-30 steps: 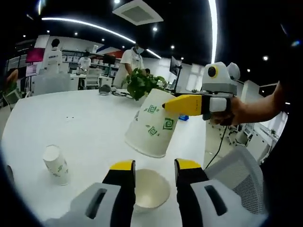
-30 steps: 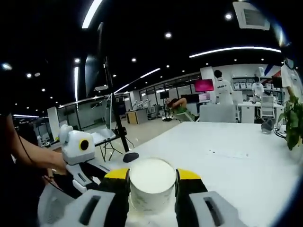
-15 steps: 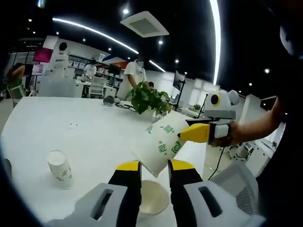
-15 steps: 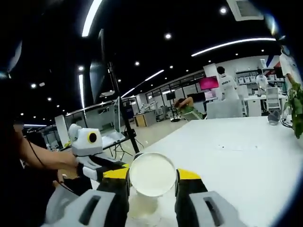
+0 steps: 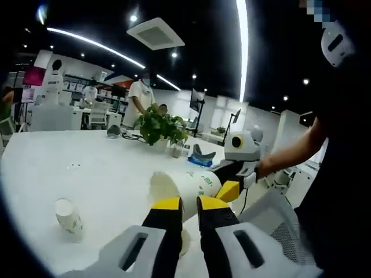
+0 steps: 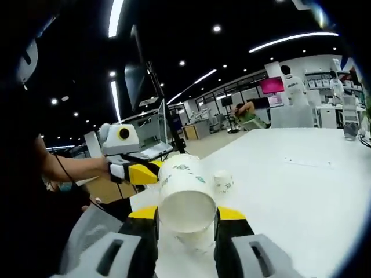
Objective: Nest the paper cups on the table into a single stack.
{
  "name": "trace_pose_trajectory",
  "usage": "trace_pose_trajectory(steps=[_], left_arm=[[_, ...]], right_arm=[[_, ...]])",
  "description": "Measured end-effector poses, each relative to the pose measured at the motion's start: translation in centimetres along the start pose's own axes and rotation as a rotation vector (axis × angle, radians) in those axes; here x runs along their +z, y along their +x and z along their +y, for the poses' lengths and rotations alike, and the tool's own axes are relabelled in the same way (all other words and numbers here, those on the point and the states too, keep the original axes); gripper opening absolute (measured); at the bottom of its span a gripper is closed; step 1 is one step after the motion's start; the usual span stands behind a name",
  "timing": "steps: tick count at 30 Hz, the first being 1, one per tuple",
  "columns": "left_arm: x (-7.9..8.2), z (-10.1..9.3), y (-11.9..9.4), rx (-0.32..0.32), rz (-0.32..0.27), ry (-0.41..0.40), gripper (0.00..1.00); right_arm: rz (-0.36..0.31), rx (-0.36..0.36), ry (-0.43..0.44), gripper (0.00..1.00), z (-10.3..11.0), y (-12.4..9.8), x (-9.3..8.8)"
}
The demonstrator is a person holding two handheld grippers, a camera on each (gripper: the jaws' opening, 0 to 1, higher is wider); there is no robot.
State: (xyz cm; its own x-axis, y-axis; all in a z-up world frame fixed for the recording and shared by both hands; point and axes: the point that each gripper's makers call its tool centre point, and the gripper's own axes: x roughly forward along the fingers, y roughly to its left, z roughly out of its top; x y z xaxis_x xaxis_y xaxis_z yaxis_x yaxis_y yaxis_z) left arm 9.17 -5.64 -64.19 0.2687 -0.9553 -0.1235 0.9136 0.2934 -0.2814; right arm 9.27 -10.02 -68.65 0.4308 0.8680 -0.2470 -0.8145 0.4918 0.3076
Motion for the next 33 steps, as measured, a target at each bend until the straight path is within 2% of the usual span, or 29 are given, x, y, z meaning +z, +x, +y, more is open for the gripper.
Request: trace_pose_trajectory(steps=[3, 6, 8, 9, 14, 22, 26, 33], left_arm=[[0.1, -1.2, -0.2, -0.064, 0.008, 0.000, 0.02], [0.1, -2.4, -0.1, -0.113, 0.030, 0.012, 0.00], [-0.2, -2.1, -0.1, -0.094, 0.054, 0.053, 0.00], [-0.3, -2.2, -0.1, -0.098, 0.062, 0.041, 0.00], [-0.7, -0.7, -0.6, -0.042, 0.106, 0.054, 0.00], [-1.3, -0.7, -1.1, -0.030, 0.202, 0.117, 0.00], [-1.9, -0.3, -1.3, -0.011, 0.285, 0.181, 0.00], [-2.8, 0.1, -1.4, -0.005, 0.383, 0.238, 0.00]], right_arm=[[0.025, 0.020, -0.009, 0.35, 0.3, -0.1, -0.9], [0.039, 0.000, -0.010, 0.32, 0.2, -0.2, -1.5], [0.040, -0.010, -0.016, 0.27, 0.0, -0.2, -1.7], [0.038, -0.020, -0.016, 0.28, -0.1, -0.3, -1.7], [0.023, -0.079, -0.024, 0.37, -0.7, -1.0, -1.4], [0.025, -0.150, -0.039, 0.51, -1.1, -2.2, -1.4], [0.040, -0.173, -0.057, 0.58, -0.9, -2.6, -1.5], [0.060, -0.216, -0.099, 0.69, -0.5, -3.3, -1.8]])
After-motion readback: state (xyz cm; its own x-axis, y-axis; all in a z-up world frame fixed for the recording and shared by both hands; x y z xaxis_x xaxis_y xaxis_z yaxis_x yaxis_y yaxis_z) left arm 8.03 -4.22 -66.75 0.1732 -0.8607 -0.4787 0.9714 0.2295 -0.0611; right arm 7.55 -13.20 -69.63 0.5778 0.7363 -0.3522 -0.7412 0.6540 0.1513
